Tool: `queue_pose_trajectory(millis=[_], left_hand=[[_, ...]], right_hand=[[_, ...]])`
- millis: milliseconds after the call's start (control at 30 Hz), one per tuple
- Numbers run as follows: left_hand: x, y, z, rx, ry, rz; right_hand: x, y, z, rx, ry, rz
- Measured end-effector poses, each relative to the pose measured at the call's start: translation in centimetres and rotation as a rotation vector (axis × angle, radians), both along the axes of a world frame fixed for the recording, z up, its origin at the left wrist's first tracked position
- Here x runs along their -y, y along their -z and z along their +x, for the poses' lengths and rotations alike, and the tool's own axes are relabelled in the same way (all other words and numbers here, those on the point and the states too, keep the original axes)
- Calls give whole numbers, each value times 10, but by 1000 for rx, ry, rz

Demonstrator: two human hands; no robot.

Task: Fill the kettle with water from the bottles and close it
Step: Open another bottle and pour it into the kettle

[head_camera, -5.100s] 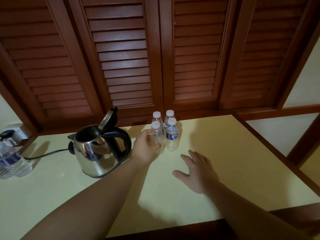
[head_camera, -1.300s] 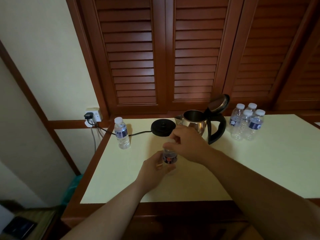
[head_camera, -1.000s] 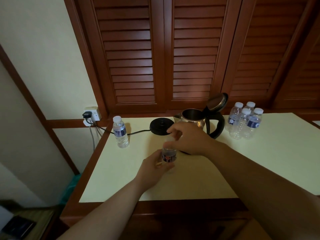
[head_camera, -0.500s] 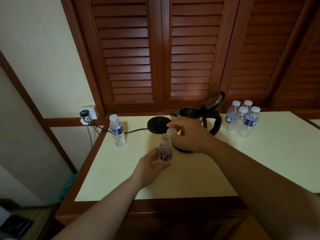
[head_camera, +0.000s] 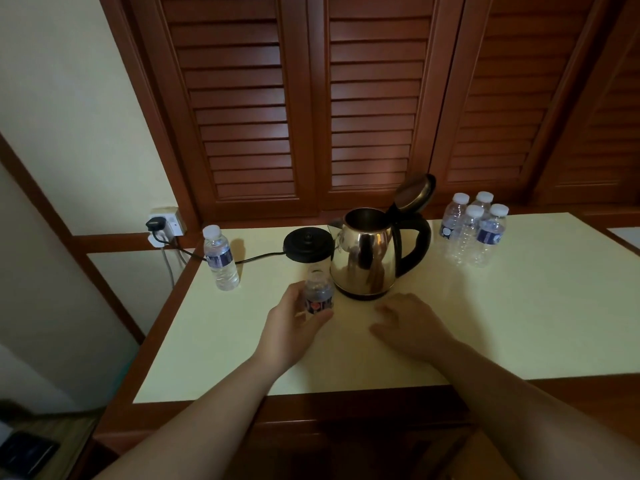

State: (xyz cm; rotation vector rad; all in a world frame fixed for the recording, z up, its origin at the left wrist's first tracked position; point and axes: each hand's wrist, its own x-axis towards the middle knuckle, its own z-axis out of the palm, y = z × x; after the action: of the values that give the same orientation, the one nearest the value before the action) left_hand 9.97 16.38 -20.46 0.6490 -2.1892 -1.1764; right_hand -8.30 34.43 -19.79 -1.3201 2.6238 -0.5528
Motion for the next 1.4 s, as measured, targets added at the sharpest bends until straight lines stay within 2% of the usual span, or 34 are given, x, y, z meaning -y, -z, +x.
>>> queue_pose_trajectory(millis=[100, 200, 433, 533, 633, 767, 1400], left_hand=[[5, -9, -5, -41, -3, 25], [12, -35, -11, -98, 14, 94], [55, -103, -42, -106, 55, -159], [72, -124, -58, -44, 78, -306], [82, -137, -71, 100, 79, -456], [86, -145, -80, 229, 111, -528], [107, -177, -86, 422, 163, -860]], right_hand=[[-9, 4, -7, -85, 81, 56], [-21, 11, -17, -72, 117, 159], [-29, 21, -22, -62, 97, 217], [-30, 21, -21, -70, 96, 210], [-30, 23, -22, -71, 97, 194], [-30, 24, -24, -69, 98, 195], [-30, 26, -26, -89, 103, 181]])
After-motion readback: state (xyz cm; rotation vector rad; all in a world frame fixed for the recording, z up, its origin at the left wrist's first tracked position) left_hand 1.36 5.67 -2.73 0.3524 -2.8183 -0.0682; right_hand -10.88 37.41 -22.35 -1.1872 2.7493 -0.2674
